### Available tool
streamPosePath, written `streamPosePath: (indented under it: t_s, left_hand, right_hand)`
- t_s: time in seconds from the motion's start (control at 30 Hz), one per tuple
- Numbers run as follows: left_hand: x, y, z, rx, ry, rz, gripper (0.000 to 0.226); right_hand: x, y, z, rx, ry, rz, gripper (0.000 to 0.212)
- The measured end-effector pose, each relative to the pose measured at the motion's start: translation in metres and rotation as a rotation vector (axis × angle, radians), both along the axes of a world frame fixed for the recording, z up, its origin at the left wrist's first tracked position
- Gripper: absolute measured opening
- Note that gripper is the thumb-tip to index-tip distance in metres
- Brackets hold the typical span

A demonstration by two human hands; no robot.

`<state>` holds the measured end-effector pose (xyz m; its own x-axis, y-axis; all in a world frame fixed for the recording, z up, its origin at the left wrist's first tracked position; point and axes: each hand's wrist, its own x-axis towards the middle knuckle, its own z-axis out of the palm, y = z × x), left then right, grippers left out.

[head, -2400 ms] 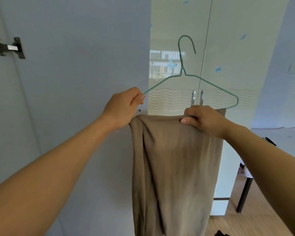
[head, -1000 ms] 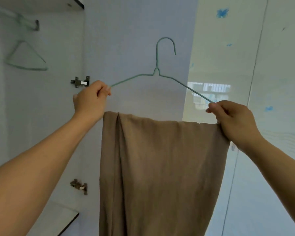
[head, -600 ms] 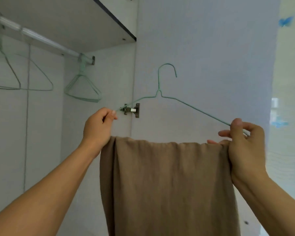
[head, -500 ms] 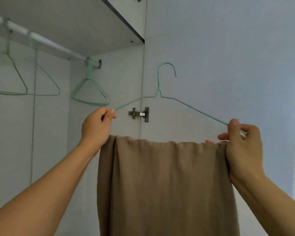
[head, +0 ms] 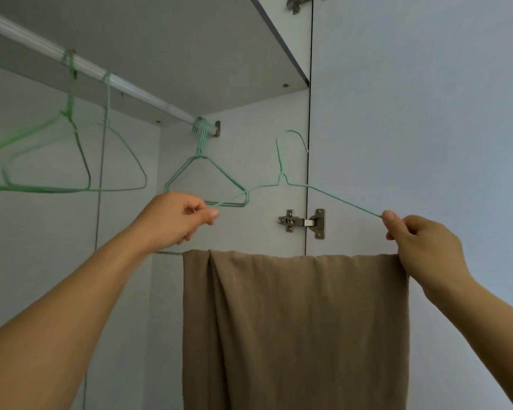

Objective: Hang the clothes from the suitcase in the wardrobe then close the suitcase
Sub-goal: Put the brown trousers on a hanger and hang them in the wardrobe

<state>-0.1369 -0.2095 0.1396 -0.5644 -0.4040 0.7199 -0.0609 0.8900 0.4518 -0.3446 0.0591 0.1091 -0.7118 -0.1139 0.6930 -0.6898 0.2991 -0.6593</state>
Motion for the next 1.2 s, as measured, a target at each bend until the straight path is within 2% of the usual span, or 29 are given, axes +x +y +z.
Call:
streamPosePath:
  t_s: [0.07, 0.17, 0.23, 0.3, 0.4, 0.5, 0.63, 0.73, 0.87, 0.93, 1.0, 1.13, 1.2]
  left_hand:
    - [0.018, 0.006, 0.011, 0.048, -0.176, -0.172, 0.023]
    - [0.033, 0.018, 0.022, 0.118, -0.225, -0.355, 0.032]
    - [0.035, 0.025, 0.028, 0.071, -0.156, -0.323, 0.029]
    - [0.03, 0.029, 0.03, -0.027, -0.069, -0.196, 0.018]
    - [0.024, 0.037, 0.024, -0.05, -0.024, -0.078, 0.019]
    - [0.027, 0.049, 0.019, 0.082, -0.109, -0.132, 0.02]
    - [0.05, 0.083, 0.033, 0.408, -0.274, -0.419, 0.018]
    - [0.057, 0.12, 0.045, 0.551, -0.263, -0.533, 0.013]
    - [0.05, 0.159, 0.045, 0.947, -0.156, -0.707, 0.023]
    - [0.045, 0.179, 0.039, 1.066, -0.076, -0.798, 0.03]
    - [0.041, 0.203, 0.03, 1.099, 0.004, -0.851, 0.031]
    - [0.024, 0.254, 0.014, 1.034, 0.259, -0.879, 0.014]
    - [0.009, 0.272, 0.008, 1.067, 0.361, -0.919, 0.014]
  right_hand:
    - [-0.005, -0.007, -0.005, -0.023, -0.031, 0.028, 0.048]
    - [-0.011, -0.011, -0.011, -0.026, -0.018, 0.027, 0.05]
    - [-0.01, -0.009, -0.01, 0.005, 0.031, 0.005, 0.052]
    - [-0.007, -0.004, -0.008, 0.04, 0.065, 0.03, 0.051]
    - [-0.006, 0.005, -0.007, 0.091, 0.117, 0.05, 0.051]
    - [-0.012, 0.012, -0.005, 0.147, 0.161, -0.048, 0.055]
    - [-0.019, 0.015, -0.001, 0.19, 0.159, -0.134, 0.059]
    - [-0.011, 0.011, -0.003, 0.239, 0.128, -0.12, 0.057]
    - [0.015, 0.006, 0.002, 0.362, -0.145, 0.145, 0.058]
    - [0.023, 0.01, 0.006, 0.403, -0.283, 0.267, 0.066]
    - [0.031, 0.02, 0.012, 0.356, -0.442, 0.42, 0.075]
    - [0.047, 0.047, 0.027, 0.26, -0.748, 0.878, 0.09]
    - [0.049, 0.067, 0.035, 0.281, -0.737, 1.074, 0.09]
